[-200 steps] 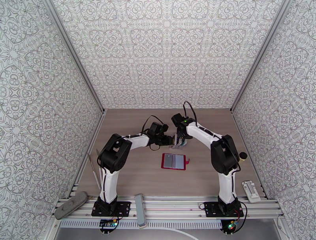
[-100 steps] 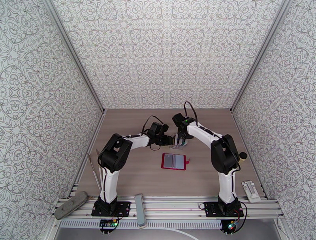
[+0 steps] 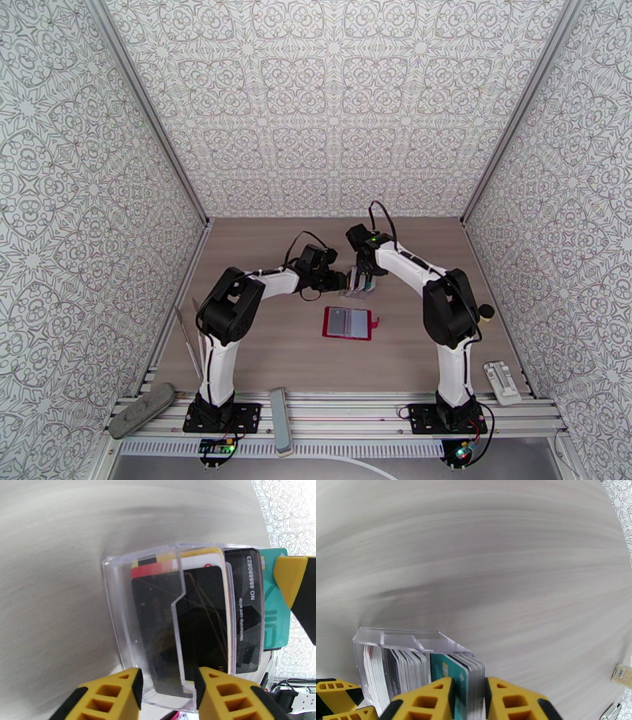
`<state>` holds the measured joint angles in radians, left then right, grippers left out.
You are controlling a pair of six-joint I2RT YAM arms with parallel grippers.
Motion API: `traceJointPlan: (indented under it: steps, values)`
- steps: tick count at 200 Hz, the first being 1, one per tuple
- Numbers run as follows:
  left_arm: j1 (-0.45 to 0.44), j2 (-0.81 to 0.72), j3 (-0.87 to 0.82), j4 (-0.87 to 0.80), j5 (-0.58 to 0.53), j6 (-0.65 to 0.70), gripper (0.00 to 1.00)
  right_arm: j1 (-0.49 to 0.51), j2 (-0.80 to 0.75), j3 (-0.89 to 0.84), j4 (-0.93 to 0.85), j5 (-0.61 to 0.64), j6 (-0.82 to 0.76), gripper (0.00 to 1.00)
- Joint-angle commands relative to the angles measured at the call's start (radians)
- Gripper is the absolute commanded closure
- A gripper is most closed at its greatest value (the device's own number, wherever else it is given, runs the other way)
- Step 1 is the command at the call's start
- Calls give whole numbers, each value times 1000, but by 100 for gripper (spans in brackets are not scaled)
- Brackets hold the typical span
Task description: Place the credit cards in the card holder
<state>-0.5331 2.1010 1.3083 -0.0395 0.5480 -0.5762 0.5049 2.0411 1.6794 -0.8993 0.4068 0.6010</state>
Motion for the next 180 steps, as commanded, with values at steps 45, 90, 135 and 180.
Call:
traceJointPlan:
  steps: [45, 90, 135, 180]
  values:
    - [-2, 41, -7, -25, -2, -7, 59, -24, -37, 25, -32, 27, -20, 81]
    - [0, 44, -5, -25, -2, -8, 59, -24, -46, 22, -32, 20, -18, 87]
    - [2, 47, -2, -26, -1, -8, 59, -24, -46, 25, -32, 13, -21, 91]
    - [3, 50, -1, -27, 1, -10, 59, -23, -68, 12, -21, -27, -17, 96]
